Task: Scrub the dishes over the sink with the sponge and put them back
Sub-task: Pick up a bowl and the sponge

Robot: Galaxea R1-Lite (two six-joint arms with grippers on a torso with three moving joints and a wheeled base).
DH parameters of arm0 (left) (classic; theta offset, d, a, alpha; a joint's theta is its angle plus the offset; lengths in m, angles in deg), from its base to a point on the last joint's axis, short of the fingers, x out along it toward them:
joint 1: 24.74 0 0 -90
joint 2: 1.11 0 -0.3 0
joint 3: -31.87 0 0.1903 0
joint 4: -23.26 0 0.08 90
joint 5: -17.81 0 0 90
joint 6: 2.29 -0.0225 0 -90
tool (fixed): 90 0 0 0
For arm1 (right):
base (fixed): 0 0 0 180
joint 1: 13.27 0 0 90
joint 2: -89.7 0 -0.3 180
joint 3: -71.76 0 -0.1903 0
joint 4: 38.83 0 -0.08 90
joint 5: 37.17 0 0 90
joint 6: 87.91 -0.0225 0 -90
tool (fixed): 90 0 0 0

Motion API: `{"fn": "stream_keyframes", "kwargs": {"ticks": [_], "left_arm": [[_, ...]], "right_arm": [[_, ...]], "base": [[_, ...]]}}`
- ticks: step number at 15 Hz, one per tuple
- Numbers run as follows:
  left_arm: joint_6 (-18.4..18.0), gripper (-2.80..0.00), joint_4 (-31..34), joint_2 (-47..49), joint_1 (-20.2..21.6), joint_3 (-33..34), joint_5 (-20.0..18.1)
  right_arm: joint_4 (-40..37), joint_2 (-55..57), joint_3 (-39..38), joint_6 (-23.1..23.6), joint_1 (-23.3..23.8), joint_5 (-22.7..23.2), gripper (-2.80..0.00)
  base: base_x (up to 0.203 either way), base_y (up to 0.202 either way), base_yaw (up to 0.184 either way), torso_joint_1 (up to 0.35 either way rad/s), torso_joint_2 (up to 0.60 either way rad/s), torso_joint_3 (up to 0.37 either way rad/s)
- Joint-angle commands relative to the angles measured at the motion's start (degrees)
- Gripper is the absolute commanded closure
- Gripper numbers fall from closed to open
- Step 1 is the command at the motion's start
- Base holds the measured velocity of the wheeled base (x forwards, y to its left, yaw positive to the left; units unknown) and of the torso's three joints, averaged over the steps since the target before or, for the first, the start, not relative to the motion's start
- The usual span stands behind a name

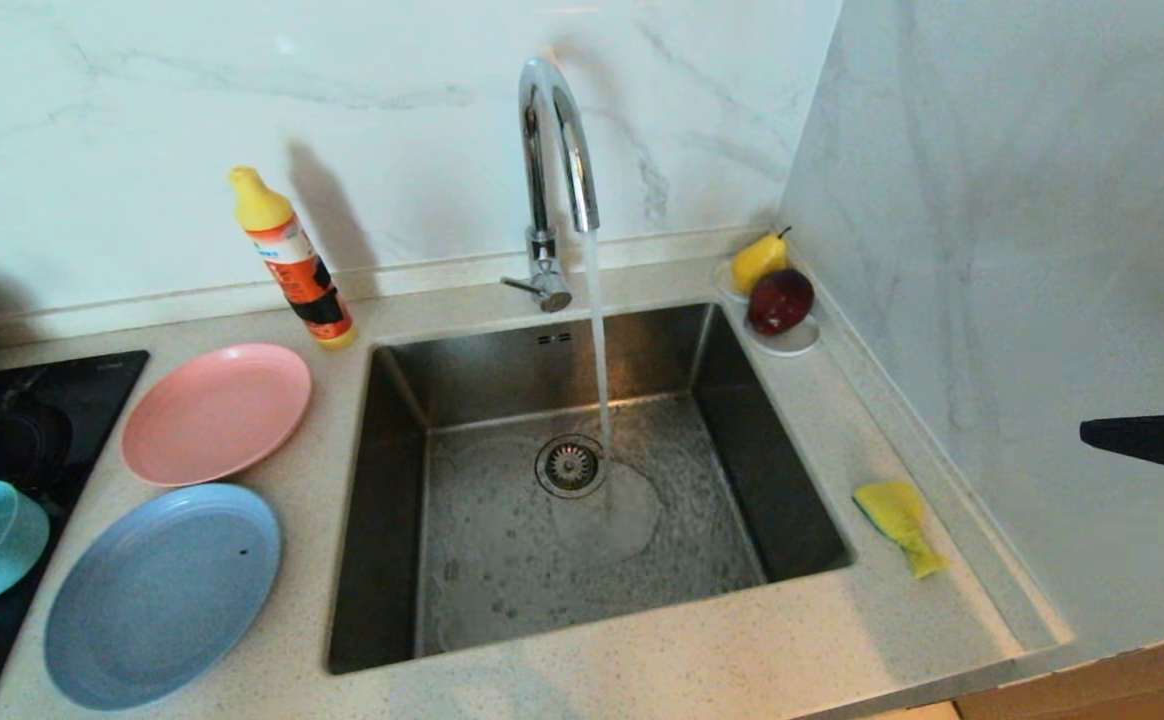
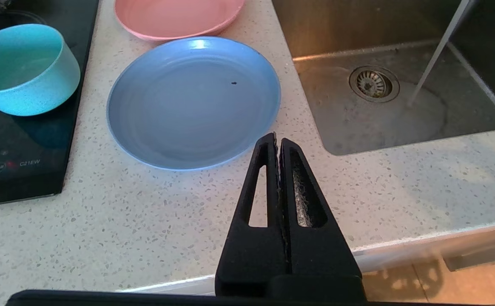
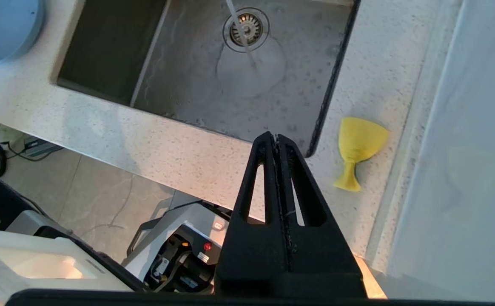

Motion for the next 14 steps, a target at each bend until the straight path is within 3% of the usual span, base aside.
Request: {"fn": "stream_keyframes", "kwargs": {"ticks": [1, 3, 7, 14], "left_arm": [[-0.01, 0.00, -0.01, 0.07, -0.04, 1.05, 0.00], [-0.01, 0.00, -0.04, 0.07, 0.02, 1.05, 0.00], [-0.01, 0.00, 0.01, 0.07, 0.05, 1.05, 0.00], [-0.01, 0.00, -0.04, 0.07, -0.04, 1.05, 0.00]], "right_arm": [[-0.18, -0.44, -0.38, 0.15, -0.24, 0.05, 0.00], [0.02, 1.19, -0.75, 0.20, -0.30, -1.91, 0.00], [4.88, 6.28, -2.69, -1.32, -6.94, -15.46, 0.00], [11.34, 14.33, -6.34, -4.85, -10.97, -32.02, 0.00]], "base": [[0.000, 0.000, 0.000, 0.000, 0.00, 0.000], [0.000, 0.000, 0.000, 0.000, 0.00, 0.000], [0.000, 0.000, 0.000, 0.000, 0.00, 0.000], [0.000, 0.000, 0.000, 0.000, 0.00, 0.000]]}}
